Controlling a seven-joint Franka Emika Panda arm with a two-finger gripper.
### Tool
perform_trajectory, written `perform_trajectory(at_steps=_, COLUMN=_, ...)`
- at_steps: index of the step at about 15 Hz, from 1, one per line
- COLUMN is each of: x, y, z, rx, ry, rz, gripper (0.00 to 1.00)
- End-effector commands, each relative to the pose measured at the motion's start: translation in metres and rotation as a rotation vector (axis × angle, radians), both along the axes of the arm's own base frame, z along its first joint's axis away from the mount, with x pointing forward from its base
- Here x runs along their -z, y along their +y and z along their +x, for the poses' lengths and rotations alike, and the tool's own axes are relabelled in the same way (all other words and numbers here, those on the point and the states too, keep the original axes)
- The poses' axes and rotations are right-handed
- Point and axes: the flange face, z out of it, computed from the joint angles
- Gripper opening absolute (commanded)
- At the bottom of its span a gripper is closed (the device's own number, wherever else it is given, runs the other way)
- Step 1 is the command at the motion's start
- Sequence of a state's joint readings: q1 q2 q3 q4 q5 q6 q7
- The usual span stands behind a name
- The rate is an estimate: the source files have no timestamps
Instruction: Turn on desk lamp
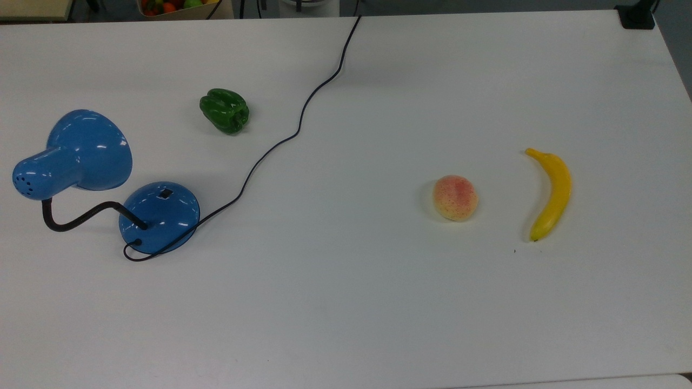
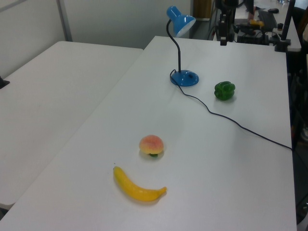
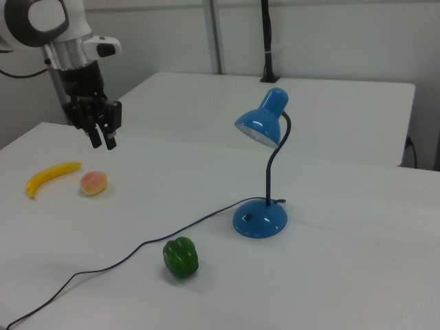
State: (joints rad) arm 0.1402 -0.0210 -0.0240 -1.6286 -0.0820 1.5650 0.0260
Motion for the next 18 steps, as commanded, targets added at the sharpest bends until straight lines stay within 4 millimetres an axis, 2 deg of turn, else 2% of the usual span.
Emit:
perform_trajectory(at_steps=1, x=0.002, y=0.008, z=0.001, rx=-0.004, ry=0.011, rz=0.013, gripper=0.00)
perform_trajectory(at_steps=8, x=0.023, y=0.004, z=0.012, rx=0.001, ry=0.046, rz=0.008, gripper=0.00)
perform_trajectory(at_steps=10, x=0.036, y=0.002, z=0.017, rx=0.009, ry=0.068, rz=0.005, gripper=0.00)
perform_trajectory(at_steps=12, x=0.057, y=-0.002, z=0.028, rx=0.019, ry=0.083, rz=0.000, gripper=0.00)
perform_trajectory(at_steps=18, x=0.112, y=-0.048, z=0.043, rx=0.099, ry=0.022, rz=0.009, gripper=0.00)
